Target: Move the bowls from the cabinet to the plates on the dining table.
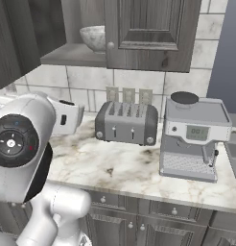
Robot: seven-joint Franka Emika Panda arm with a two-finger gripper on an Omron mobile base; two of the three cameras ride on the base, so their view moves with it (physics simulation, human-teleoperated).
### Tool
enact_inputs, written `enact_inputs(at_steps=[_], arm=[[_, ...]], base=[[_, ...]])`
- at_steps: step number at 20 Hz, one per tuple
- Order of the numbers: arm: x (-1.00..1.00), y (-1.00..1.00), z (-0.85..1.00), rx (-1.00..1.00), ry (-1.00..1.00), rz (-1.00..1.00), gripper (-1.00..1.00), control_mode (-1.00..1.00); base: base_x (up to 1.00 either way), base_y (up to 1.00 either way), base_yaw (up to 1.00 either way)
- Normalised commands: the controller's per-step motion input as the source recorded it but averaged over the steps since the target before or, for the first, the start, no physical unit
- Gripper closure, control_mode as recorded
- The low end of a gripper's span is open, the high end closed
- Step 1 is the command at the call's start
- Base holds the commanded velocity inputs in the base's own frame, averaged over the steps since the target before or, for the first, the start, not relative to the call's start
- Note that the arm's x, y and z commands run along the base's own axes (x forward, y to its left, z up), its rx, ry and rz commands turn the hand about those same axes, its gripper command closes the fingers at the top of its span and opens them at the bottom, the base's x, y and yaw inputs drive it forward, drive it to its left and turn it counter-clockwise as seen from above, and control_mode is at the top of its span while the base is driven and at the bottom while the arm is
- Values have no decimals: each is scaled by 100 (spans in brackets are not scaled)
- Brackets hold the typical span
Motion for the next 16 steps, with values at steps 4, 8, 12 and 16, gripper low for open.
enact_inputs(at_steps=[4, 8, 12, 16], arm=[[45, 0, 0, -1, -31, -14, -100, -100], [63, 0, -28, 0, -22, -12, -100, -100], [62, -3, -15, 0, -22, -15, -100, -100], [5, -34, 21, 2, -22, -14, -100, -100]], base=[[0, 0, 0], [0, 0, 0], [0, 0, 0], [0, 0, 0]])
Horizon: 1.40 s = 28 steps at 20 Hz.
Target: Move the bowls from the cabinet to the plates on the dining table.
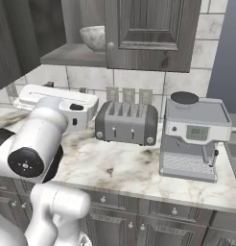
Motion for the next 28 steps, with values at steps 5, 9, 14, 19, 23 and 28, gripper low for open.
enact_inputs(at_steps=[5, 9, 14, 19, 23, 28], arm=[[-15, -20, 22, -2, -4, -4, -100, -100], [-1, 0, 6, -12, 0, 0, -100, -100], [7, -5, 16, -17, 2, 0, -100, -100], [15, -17, 6, -12, 0, 0, -100, -100], [32, -6, 0, -6, 0, 0, -100, -100], [36, 0, 0, 0, 1, -4, -100, -100]], base=[[0, 0, 0], [0, 0, 0], [0, 0, 0], [0, 0, 0], [0, 0, 0], [0, 0, 0]])
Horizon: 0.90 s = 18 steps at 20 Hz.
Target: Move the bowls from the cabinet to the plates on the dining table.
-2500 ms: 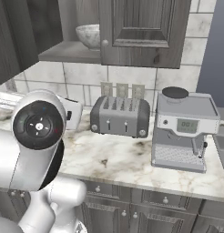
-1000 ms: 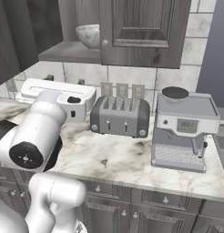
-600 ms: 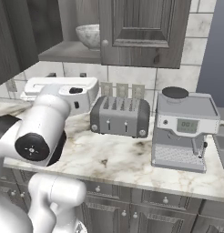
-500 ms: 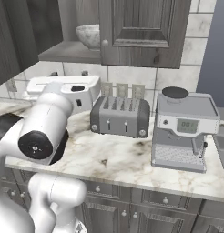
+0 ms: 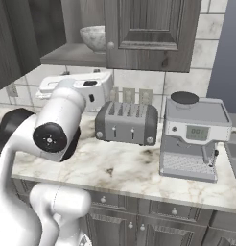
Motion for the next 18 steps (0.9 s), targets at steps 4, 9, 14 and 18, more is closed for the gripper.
enact_inputs(at_steps=[4, 9, 14, 18], arm=[[49, 0, 0, 0, 0, -4, -100, -100], [57, -2, 0, 0, 0, -1, -100, -100], [49, -16, 0, -1, 1, 0, -100, -100], [37, -23, 0, -3, 0, 0, -100, -100]], base=[[0, 0, 0], [0, 0, 0], [0, 0, 0], [0, 0, 0]])
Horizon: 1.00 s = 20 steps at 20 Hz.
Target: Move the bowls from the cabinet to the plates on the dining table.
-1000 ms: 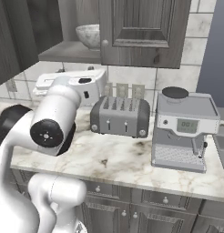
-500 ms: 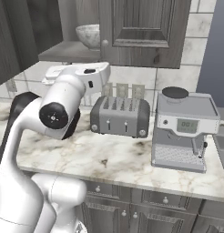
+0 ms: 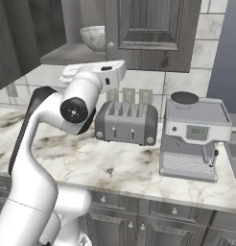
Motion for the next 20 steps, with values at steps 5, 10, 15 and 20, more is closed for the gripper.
enact_inputs(at_steps=[5, 10, 15, 20], arm=[[21, -18, 3, -3, 0, 0, -100, -100], [0, 0, 1, 0, 0, 0, -100, -100], [10, 0, 0, -2, 0, 0, -100, -100], [16, 0, 0, -1, 0, 3, -100, -100]], base=[[0, 0, 0], [0, 0, 0], [0, 0, 0], [0, 0, 0]])
